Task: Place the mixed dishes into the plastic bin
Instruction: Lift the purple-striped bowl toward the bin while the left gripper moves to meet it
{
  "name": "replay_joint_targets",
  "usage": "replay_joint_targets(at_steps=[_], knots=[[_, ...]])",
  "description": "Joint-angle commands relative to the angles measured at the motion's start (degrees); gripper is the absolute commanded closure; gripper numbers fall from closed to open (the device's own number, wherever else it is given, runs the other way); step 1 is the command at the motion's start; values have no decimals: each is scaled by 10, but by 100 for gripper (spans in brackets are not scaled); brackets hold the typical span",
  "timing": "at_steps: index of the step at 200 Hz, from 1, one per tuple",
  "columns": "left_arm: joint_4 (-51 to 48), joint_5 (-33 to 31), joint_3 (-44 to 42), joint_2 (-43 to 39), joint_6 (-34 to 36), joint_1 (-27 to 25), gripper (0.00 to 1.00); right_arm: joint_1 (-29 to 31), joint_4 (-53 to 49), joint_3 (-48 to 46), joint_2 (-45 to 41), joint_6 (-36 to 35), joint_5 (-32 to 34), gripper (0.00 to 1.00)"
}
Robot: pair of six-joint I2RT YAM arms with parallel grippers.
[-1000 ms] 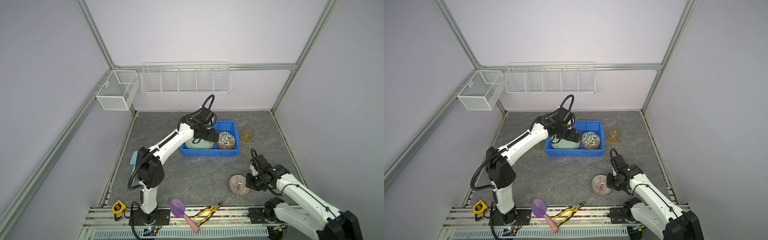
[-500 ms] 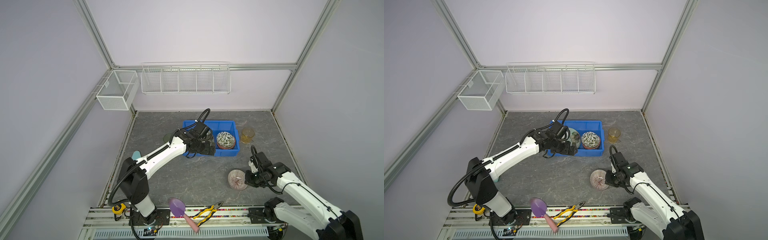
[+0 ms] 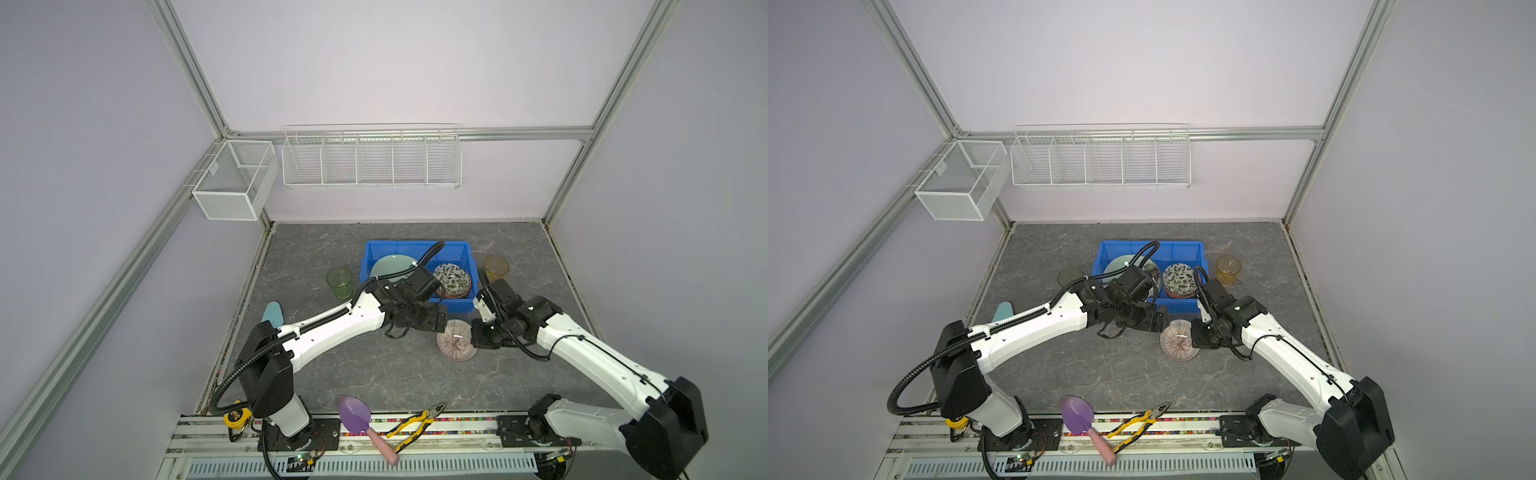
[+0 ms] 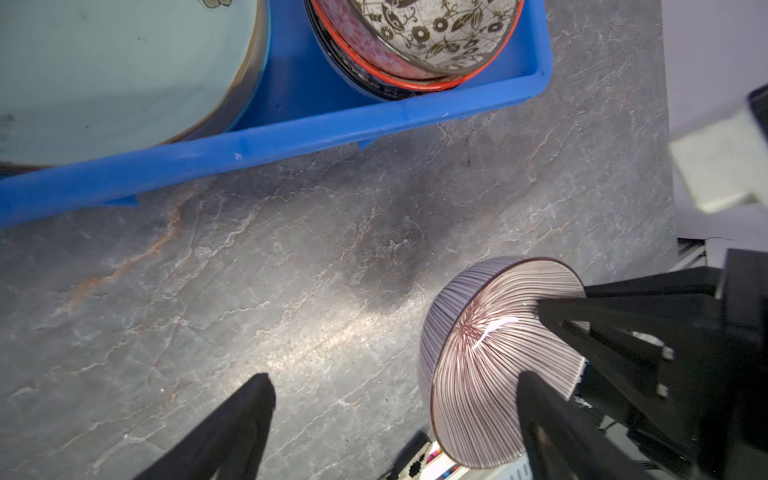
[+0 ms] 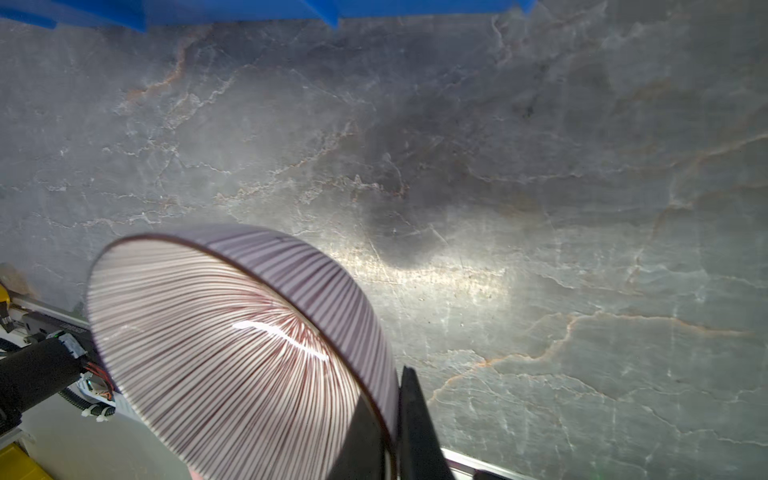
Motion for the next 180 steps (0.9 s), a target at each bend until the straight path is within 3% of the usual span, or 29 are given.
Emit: replay_joint_targets(at_steps=[1,32,99,152,180], knots=[[-16,-21,11,13,-6,-3,17,13,10,30,9,-9,3,94],[-16,-21,12,23,-3,-4,26,27,11,55,29,-11,7,93],[-26,-16,29,47,12,-3,59,38,13,82,50,-13,12,94],[-29,-12,42,61,16,-3,74,39,10,95,54,-18,12,94],[-33,-16,48,62,20,-4,90,41,14,92,55,-19,10,93]])
